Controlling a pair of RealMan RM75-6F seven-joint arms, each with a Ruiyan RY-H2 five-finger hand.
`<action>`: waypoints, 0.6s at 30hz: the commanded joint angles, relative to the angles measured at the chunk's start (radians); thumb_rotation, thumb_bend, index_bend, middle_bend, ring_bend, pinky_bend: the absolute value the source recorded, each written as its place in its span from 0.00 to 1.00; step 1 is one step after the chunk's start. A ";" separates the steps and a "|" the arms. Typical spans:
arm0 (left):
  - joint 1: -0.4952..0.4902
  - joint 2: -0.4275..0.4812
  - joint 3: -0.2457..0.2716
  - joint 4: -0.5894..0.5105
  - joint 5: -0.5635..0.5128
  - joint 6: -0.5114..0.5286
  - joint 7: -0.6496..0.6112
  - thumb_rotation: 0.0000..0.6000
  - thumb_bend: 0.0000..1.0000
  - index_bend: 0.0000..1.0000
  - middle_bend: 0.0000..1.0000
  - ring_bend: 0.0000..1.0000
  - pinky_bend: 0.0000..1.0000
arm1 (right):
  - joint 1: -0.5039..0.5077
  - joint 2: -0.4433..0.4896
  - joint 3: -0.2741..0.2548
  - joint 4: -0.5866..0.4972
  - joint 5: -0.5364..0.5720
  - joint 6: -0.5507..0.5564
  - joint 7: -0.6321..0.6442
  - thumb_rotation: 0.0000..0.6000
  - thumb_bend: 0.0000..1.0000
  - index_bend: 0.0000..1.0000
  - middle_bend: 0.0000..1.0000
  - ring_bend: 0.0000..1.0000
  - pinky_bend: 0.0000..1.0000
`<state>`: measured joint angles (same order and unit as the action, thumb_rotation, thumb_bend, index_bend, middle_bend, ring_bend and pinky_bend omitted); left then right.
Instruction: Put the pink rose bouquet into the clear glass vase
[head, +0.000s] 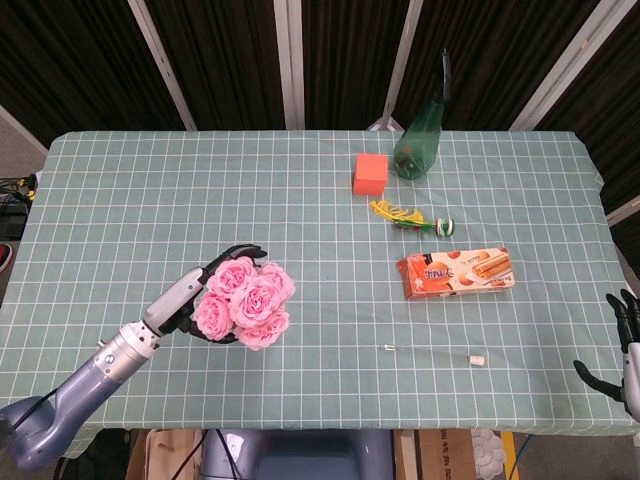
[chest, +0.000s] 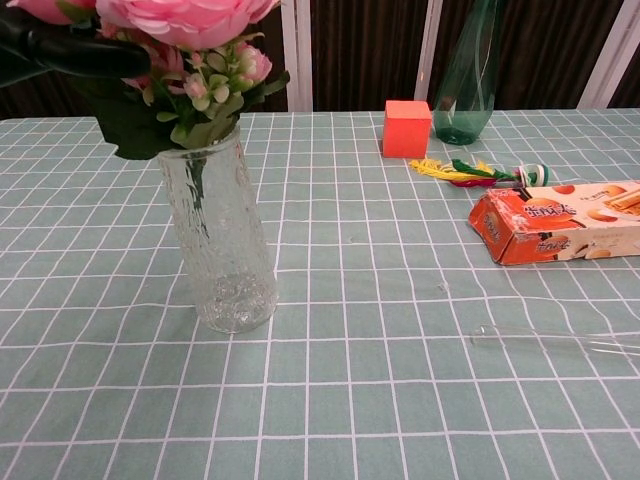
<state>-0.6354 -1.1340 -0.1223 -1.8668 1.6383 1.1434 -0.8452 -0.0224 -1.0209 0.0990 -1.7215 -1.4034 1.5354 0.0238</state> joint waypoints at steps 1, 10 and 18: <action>0.013 0.026 0.011 -0.008 0.002 0.011 0.031 1.00 0.22 0.08 0.08 0.00 0.09 | -0.001 0.001 0.000 -0.001 0.000 0.001 0.000 1.00 0.21 0.10 0.05 0.03 0.00; 0.094 0.164 0.039 -0.105 -0.063 0.052 0.408 1.00 0.20 0.06 0.08 0.00 0.09 | -0.002 0.001 -0.001 -0.005 -0.001 0.001 0.000 1.00 0.21 0.10 0.05 0.03 0.00; 0.300 0.185 0.063 -0.145 -0.061 0.356 0.969 1.00 0.21 0.08 0.09 0.02 0.13 | -0.003 0.004 -0.003 -0.008 -0.008 0.005 -0.001 1.00 0.21 0.11 0.05 0.03 0.00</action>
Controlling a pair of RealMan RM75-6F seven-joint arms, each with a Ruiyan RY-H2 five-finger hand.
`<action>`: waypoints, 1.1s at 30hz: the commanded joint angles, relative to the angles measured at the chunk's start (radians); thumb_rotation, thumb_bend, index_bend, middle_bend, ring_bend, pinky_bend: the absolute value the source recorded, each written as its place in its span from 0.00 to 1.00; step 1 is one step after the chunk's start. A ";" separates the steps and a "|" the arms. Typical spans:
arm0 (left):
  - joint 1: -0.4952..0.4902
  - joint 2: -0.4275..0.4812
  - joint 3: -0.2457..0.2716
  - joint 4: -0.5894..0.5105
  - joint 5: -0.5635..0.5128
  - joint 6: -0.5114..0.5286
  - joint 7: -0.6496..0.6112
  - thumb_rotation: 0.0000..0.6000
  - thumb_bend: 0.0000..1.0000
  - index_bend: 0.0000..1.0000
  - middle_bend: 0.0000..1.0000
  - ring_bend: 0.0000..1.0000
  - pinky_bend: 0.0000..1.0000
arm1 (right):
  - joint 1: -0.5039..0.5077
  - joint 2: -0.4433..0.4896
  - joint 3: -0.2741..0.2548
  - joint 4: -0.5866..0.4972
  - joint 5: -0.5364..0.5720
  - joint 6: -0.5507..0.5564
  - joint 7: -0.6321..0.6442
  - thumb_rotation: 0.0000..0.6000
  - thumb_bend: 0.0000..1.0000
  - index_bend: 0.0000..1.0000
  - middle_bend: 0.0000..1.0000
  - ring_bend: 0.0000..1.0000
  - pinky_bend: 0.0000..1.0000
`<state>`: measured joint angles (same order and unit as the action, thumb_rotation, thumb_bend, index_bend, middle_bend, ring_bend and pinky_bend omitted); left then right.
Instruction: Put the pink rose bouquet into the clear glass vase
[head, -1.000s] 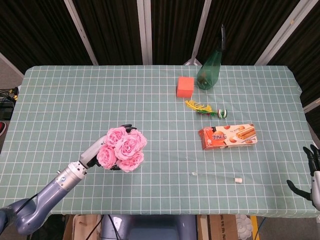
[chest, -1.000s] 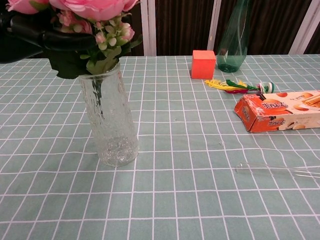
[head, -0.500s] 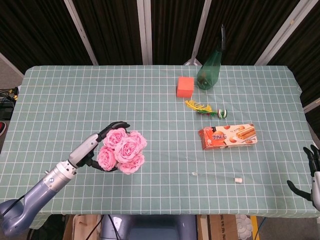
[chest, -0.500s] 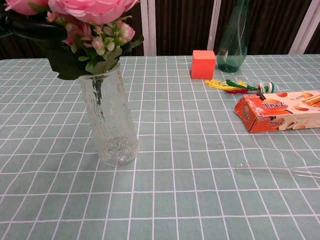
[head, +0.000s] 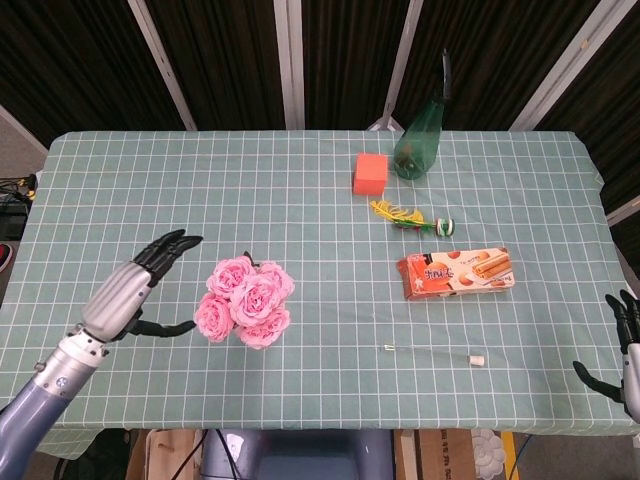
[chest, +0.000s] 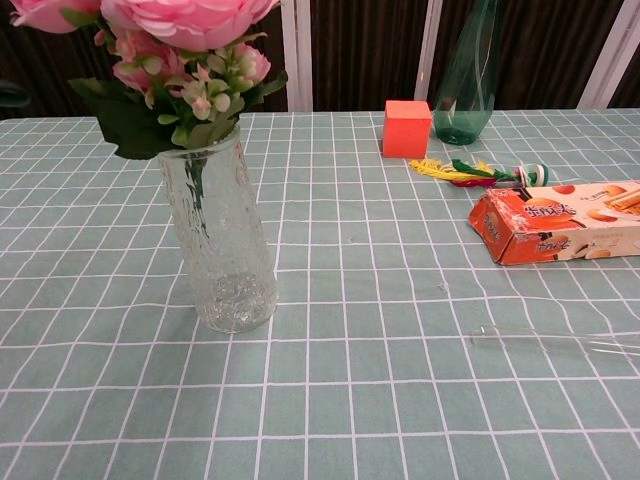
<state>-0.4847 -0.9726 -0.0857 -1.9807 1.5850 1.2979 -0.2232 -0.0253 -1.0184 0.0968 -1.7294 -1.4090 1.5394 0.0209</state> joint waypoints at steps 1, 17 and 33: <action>0.188 0.010 0.037 -0.020 -0.012 0.250 0.423 1.00 0.21 0.08 0.09 0.02 0.13 | -0.001 0.003 -0.002 0.001 -0.005 0.000 0.004 1.00 0.21 0.11 0.05 0.03 0.00; 0.383 -0.161 0.101 0.279 -0.110 0.336 0.278 1.00 0.23 0.09 0.07 0.02 0.12 | 0.024 0.004 -0.030 0.043 -0.087 -0.026 0.018 1.00 0.21 0.10 0.05 0.03 0.00; 0.398 -0.200 0.080 0.363 -0.049 0.344 0.168 1.00 0.23 0.09 0.05 0.02 0.12 | 0.045 -0.025 -0.034 0.068 -0.113 -0.032 -0.014 1.00 0.21 0.11 0.05 0.03 0.00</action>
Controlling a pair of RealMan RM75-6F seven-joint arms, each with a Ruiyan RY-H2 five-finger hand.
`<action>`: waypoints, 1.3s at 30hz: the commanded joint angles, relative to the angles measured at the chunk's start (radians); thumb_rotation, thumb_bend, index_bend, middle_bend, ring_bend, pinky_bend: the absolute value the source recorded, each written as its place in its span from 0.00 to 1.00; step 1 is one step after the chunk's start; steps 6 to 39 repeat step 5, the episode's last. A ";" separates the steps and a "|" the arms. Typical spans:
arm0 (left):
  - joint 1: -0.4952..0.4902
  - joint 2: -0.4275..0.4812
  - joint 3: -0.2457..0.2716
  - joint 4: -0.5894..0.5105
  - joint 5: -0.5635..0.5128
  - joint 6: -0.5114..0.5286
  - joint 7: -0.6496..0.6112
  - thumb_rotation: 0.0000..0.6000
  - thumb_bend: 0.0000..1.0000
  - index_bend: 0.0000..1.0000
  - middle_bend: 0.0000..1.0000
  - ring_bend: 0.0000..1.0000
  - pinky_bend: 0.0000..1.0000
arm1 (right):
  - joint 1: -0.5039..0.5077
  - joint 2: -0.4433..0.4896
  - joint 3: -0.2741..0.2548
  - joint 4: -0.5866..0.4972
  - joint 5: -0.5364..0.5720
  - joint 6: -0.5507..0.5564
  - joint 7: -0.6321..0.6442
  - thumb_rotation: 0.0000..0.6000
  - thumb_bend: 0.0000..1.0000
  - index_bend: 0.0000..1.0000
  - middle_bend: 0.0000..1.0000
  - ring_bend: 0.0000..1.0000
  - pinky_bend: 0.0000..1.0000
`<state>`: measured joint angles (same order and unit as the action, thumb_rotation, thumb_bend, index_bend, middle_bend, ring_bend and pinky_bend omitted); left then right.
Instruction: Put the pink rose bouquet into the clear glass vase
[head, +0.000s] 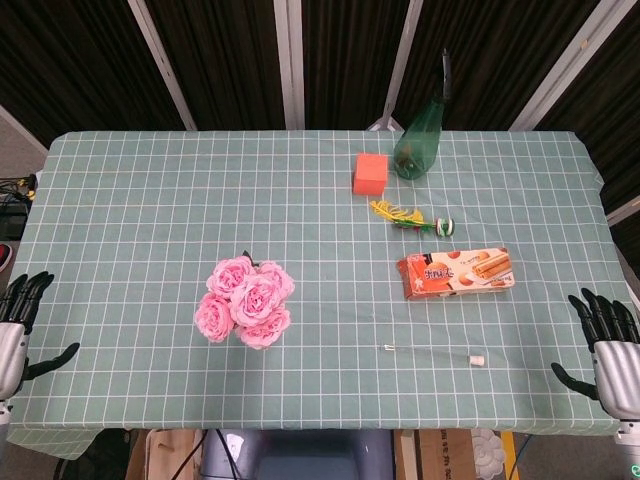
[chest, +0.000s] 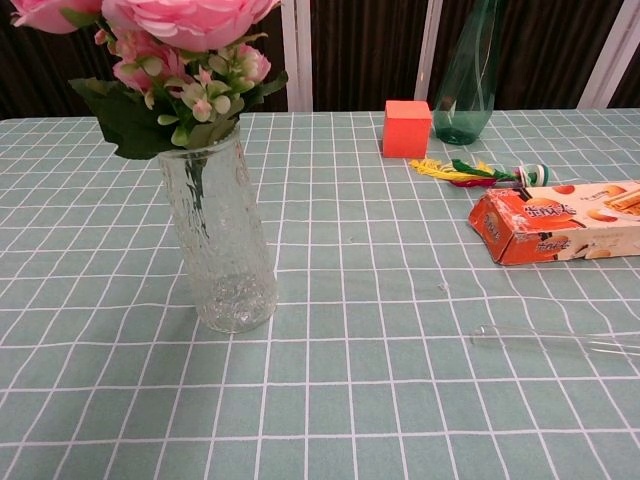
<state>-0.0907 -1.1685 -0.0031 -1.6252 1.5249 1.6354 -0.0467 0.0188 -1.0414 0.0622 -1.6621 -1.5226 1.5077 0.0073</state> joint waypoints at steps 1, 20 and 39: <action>0.005 -0.004 -0.003 0.011 0.012 0.005 -0.010 1.00 0.23 0.09 0.05 0.02 0.12 | 0.002 -0.003 0.001 0.002 0.002 -0.001 0.000 1.00 0.21 0.11 0.05 0.03 0.00; 0.004 -0.001 -0.013 0.016 0.002 -0.009 -0.026 1.00 0.23 0.09 0.05 0.02 0.12 | 0.007 -0.005 0.002 0.001 0.009 -0.010 -0.008 1.00 0.21 0.10 0.05 0.03 0.00; 0.004 -0.001 -0.013 0.016 0.002 -0.009 -0.026 1.00 0.23 0.09 0.05 0.02 0.12 | 0.007 -0.005 0.002 0.001 0.009 -0.010 -0.008 1.00 0.21 0.10 0.05 0.03 0.00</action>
